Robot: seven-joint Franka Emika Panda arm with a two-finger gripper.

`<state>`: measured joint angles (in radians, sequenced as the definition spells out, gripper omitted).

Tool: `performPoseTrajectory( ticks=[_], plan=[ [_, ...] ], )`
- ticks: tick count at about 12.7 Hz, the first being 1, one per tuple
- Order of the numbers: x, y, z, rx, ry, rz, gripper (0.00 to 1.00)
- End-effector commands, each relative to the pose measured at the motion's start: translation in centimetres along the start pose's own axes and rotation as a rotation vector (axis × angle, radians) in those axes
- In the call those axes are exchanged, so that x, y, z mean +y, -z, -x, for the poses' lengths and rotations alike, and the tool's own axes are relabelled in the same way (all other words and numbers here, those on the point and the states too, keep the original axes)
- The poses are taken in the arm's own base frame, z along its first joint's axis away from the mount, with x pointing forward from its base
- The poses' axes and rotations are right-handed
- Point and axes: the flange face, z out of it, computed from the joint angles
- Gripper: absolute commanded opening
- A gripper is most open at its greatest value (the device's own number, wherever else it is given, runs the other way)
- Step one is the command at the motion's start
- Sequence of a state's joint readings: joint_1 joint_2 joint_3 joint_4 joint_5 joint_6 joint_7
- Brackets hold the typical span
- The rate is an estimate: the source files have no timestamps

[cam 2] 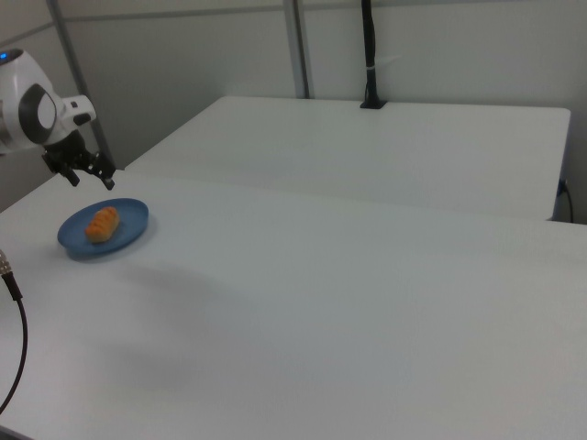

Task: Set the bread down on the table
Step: 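Move the gripper over the orange bread roll on the blue plate, then lower the gripper and close it around the bread roll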

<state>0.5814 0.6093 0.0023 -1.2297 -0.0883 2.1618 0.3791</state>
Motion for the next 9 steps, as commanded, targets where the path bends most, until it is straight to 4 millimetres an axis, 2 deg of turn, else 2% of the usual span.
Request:
performPoseTrajectory(
  ticks=[1,5,7,9],
  plan=[
    [-2.6,-3.2,0.3,0.037,0.001,-0.009,1.00],
    [-4.8,-8.7,1.8,0.047,0.026,-0.012,1.00],
    [-5.4,-10.9,1.8,0.071,0.039,0.006,1.00],
    [-5.8,-11.8,1.9,0.113,0.054,0.013,1.00]
  ],
)
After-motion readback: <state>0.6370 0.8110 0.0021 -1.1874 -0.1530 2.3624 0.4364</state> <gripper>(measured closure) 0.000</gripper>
